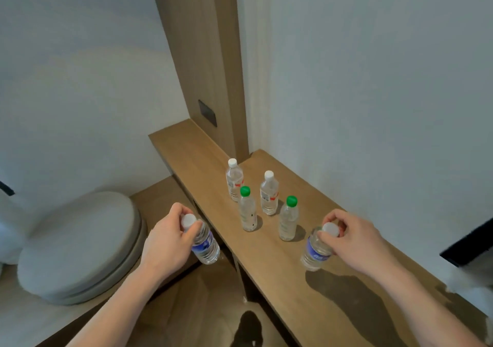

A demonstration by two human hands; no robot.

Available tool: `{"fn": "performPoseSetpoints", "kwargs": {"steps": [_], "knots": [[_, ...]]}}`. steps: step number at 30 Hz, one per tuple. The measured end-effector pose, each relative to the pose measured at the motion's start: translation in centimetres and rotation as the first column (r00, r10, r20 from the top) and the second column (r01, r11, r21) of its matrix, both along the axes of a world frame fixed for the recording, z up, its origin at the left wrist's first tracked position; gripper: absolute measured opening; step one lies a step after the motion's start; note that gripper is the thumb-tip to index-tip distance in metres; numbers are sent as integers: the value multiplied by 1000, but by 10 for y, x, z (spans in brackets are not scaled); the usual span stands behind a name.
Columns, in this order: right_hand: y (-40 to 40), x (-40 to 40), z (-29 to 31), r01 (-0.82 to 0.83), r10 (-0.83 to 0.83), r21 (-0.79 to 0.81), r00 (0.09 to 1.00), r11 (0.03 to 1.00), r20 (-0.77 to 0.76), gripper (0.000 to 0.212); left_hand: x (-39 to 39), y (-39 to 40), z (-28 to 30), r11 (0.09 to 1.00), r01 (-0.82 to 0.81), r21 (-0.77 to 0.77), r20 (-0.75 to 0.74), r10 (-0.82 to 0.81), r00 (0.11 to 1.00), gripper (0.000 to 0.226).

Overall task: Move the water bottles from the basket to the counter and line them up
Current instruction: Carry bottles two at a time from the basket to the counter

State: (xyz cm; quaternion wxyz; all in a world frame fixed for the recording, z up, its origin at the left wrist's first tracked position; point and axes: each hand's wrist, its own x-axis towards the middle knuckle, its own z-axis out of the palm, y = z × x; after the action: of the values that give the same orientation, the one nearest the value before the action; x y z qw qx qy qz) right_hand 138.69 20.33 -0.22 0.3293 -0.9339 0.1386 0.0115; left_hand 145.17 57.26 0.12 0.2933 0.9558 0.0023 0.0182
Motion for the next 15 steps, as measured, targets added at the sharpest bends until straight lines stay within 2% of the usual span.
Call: {"fn": "performPoseSetpoints", "kwargs": {"steps": [6,15], "knots": [[-15,67,-17,132,-131,15,991,991,-14,11,101,-3,-24,995,69,66,-58,-65,996,22],[-11,158,-65,326,-327,-29,941,945,-85,12,221,-9,-77,919,361,156,-158,-338,928,24]]}}
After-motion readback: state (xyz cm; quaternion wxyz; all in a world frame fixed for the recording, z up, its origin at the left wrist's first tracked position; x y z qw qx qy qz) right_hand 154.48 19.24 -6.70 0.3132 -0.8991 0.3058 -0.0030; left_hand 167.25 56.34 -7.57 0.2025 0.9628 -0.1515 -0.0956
